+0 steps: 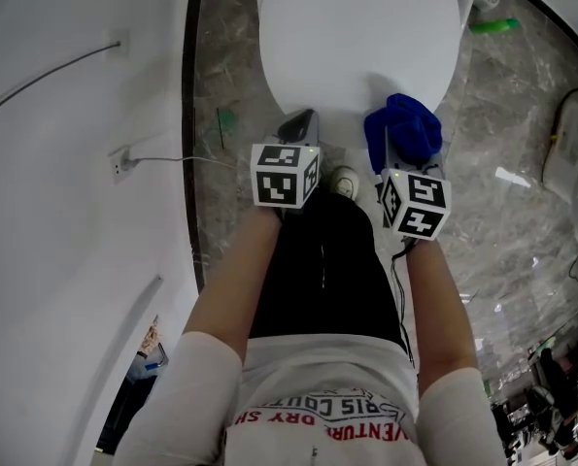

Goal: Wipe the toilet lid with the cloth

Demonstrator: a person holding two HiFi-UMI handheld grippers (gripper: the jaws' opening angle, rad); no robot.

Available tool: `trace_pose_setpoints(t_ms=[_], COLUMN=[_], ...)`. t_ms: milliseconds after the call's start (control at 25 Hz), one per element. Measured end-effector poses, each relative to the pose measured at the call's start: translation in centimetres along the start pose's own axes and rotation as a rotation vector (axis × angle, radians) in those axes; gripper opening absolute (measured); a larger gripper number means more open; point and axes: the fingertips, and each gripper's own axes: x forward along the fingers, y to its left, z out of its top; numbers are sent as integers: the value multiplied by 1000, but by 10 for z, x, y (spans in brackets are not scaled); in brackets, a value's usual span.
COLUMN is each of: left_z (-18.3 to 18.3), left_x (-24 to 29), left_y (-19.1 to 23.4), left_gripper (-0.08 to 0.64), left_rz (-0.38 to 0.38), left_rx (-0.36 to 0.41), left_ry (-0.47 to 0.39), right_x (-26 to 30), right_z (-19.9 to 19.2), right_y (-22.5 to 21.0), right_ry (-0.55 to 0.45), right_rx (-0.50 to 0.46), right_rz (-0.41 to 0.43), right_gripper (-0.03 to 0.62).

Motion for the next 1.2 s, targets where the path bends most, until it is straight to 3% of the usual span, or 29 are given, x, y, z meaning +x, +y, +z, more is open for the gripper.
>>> trace_pose_setpoints(t_ms=[360, 640, 840, 1200], left_z=[-6, 5, 62, 162], left_x=[8, -8, -48, -107], left_y=[5, -10, -40, -33], left_gripper=[6, 6, 6, 6], left_rz=[-24, -53, -88, -23], left_rx=[-14, -14, 31, 41], left_ry=[20, 23, -114, -359], right_x=[17, 5, -25, -39], right_z=[-8, 7, 58, 148], right_y=[1, -2, -4, -4], right_ry=[50, 75, 41, -27], right_rx=[-28, 79, 105, 49], right_rz=[-40, 11, 49, 78], right_gripper=[94, 94, 94, 94])
